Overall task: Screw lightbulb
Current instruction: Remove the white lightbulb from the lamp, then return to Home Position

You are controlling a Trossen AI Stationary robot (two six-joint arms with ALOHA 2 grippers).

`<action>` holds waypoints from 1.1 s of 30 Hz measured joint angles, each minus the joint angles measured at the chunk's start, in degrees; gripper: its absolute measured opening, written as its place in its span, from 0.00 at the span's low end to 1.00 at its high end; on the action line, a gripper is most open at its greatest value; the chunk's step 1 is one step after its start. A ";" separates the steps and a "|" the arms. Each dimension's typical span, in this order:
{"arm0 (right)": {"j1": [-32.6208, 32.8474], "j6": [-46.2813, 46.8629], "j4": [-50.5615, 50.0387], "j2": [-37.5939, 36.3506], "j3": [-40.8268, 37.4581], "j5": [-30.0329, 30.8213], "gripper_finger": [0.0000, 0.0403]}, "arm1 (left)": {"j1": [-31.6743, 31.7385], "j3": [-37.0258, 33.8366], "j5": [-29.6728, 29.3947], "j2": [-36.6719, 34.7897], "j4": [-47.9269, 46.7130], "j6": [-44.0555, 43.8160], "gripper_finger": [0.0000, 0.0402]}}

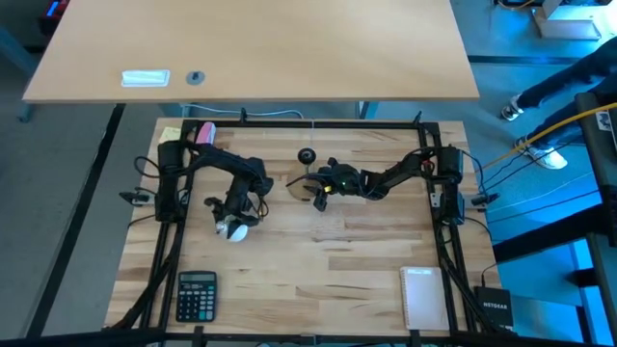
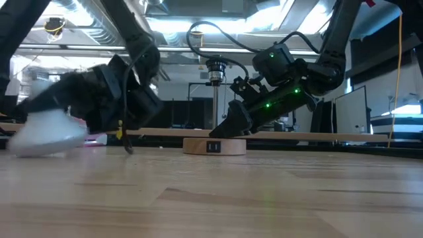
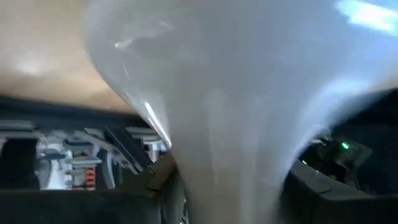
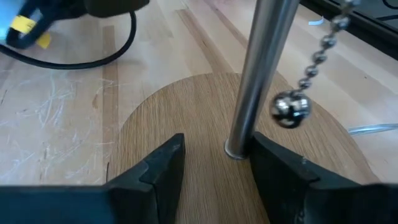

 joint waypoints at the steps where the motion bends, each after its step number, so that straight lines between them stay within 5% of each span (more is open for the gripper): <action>1: 0.00 0.01 -0.02 0.00 0.00 0.00 0.45 | 0.24 -0.02 -0.88 0.23 0.55 0.40 0.44; 11: 0.00 0.02 -0.30 0.00 -0.01 -0.09 0.45 | 3.93 -0.01 -5.76 -1.26 0.42 0.62 0.63; 20: 0.00 0.02 -0.35 0.00 -0.02 -0.11 0.45 | 6.64 2.89 -8.11 -9.78 -3.90 0.98 0.66; 33: 0.11 -0.13 -15.02 -8.15 -0.22 -2.56 0.45 | 5.05 9.05 -36.11 -39.14 -0.10 -6.73 0.66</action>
